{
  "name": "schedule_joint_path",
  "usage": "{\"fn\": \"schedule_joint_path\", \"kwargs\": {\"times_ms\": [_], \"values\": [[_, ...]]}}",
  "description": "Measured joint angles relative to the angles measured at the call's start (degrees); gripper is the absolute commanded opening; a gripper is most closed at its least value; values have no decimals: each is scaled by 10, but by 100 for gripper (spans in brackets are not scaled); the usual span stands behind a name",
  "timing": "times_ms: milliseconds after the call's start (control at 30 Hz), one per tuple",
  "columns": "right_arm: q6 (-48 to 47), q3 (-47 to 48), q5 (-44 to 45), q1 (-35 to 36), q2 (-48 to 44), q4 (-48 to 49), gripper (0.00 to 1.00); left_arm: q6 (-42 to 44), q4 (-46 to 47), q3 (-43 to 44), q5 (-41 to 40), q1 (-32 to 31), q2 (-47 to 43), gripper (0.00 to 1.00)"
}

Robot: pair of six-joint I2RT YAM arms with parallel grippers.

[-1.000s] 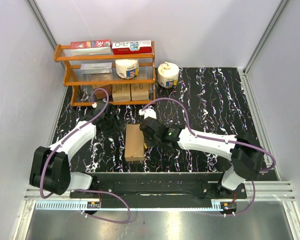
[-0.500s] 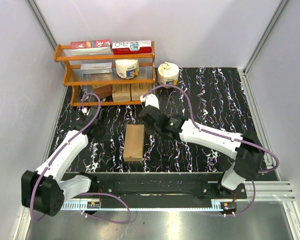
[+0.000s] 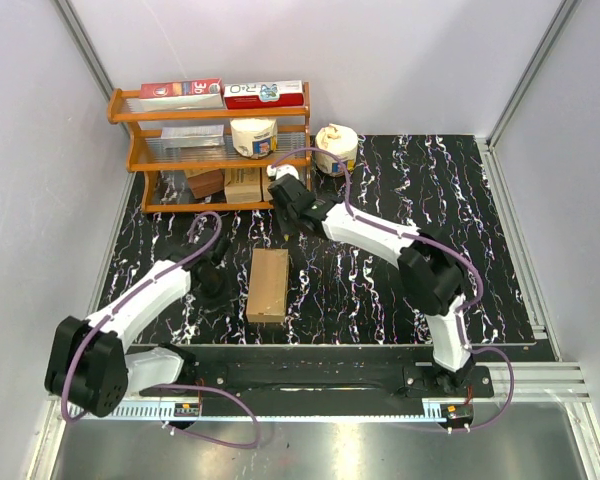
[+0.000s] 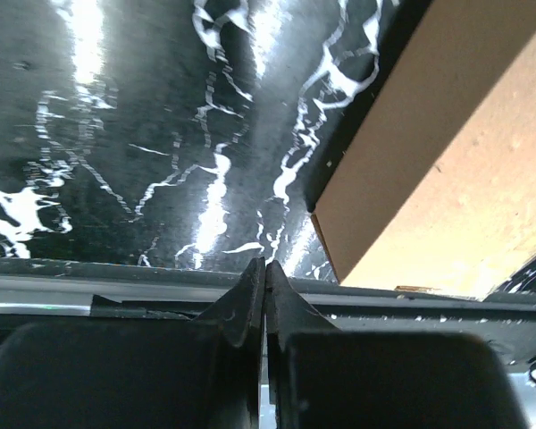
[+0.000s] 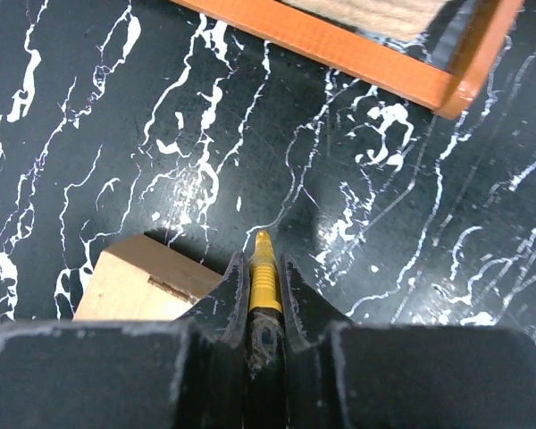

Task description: Unpack the express box

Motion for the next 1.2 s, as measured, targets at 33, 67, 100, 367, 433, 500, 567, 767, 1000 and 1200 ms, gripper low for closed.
{"fn": "schedule_joint_path", "kwargs": {"times_ms": [33, 67, 100, 367, 433, 500, 567, 767, 1000, 1200], "values": [[-3, 8, -9, 0, 11, -2, 0, 0, 3, 0, 7, -14, 12, 0], [-5, 14, -13, 0, 19, -2, 0, 0, 8, -2, 12, -25, 19, 0], [-8, 19, -22, 0, 26, -2, 0, 0, 13, -4, 17, -35, 25, 0], [-16, 22, -71, 0, 31, -4, 0, -1, 48, -16, 67, -56, 48, 3], [-15, 15, -82, 0, 30, -3, 0, 3, 64, -16, 87, -57, 57, 4], [-15, 1, -87, 0, 28, -3, 0, 6, 82, -16, 109, -57, 70, 6], [-12, -14, -90, -1, 20, 2, 0, 10, 94, -16, 125, -57, 83, 7], [2, -66, -95, -1, -24, -12, 0, 16, 118, -15, 139, -57, 117, 15], [39, -132, -74, -1, -98, -38, 0, 15, 124, 23, 123, -57, 147, 18], [67, -165, -52, -1, -155, -55, 0, 17, 97, 59, 81, -57, 146, 28]]}}
